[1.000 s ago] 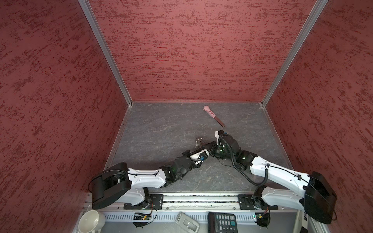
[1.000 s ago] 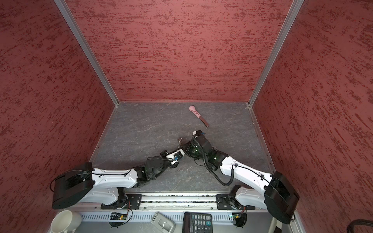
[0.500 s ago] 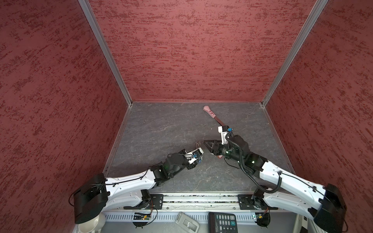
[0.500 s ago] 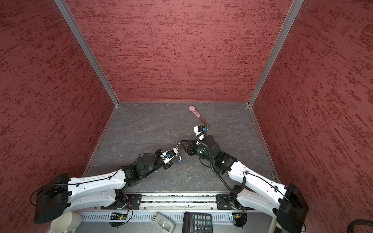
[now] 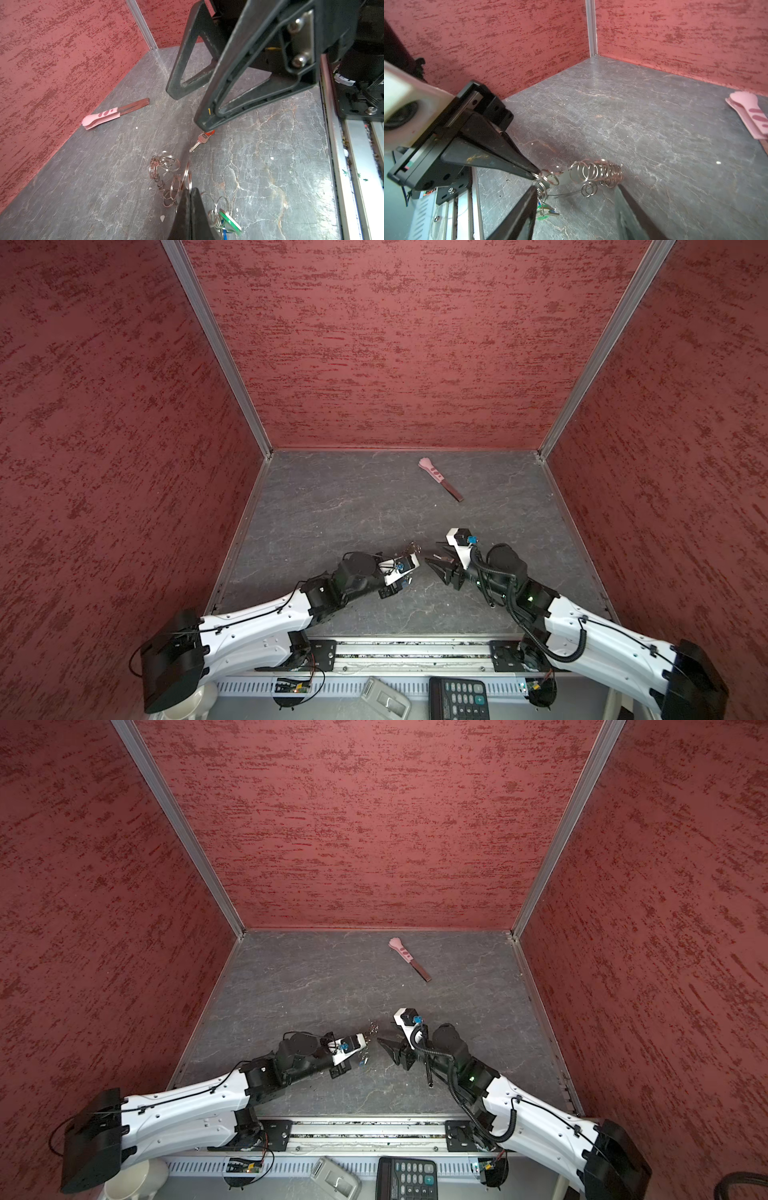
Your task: Put the keys on the keyring
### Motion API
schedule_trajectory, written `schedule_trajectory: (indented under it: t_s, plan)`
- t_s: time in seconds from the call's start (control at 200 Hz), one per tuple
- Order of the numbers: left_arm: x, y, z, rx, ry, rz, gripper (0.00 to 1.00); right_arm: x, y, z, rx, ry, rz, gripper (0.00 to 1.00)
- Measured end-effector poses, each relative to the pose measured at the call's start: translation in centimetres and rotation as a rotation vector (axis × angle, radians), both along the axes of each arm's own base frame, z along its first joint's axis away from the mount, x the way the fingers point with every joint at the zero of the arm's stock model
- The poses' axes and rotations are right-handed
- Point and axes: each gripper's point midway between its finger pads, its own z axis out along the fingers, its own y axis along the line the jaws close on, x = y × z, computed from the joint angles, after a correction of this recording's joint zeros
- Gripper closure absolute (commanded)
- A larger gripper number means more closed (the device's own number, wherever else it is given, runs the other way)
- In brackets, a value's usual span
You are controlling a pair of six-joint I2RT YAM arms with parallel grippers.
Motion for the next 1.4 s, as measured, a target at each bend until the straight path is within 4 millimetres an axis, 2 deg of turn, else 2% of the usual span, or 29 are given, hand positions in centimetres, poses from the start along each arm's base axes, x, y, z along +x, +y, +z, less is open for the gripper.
schedule_trajectory:
  t_s: [0.115,0.21,0.356,0.471,0.641,0.952,1.398]
  plan:
    - [-0.4,0.1,-0.1,0.001,0.013,-0.020,1.00,-0.6,0.8,0.3,-0.002,-0.043,0.066,0.49]
    - [-0.6,0.1,-0.1,0.003,0.021,-0.031,1.00,-0.9,1.3,-0.4,-0.022,-0.046,0.108,0.54]
    - [-0.7,0.2,0.1,-0.002,0.022,-0.038,1.00,-1.3,1.8,-1.5,-0.051,-0.030,0.147,0.55]
    - [-0.7,0.2,0.3,-0.008,0.018,-0.036,1.00,-1.7,2.0,-1.2,-0.037,-0.037,0.171,0.55]
    - [-0.6,0.3,0.3,-0.011,0.021,-0.038,1.00,-2.6,2.0,-1.0,-0.010,-0.049,0.211,0.62]
    - [-0.9,0.2,0.7,-0.025,0.024,-0.058,1.00,-0.7,1.7,-2.7,-0.060,-0.028,0.120,0.59]
    - [-1.3,0.0,0.7,-0.031,0.032,-0.082,1.00,1.5,1.7,-2.4,-0.064,0.001,0.018,0.56]
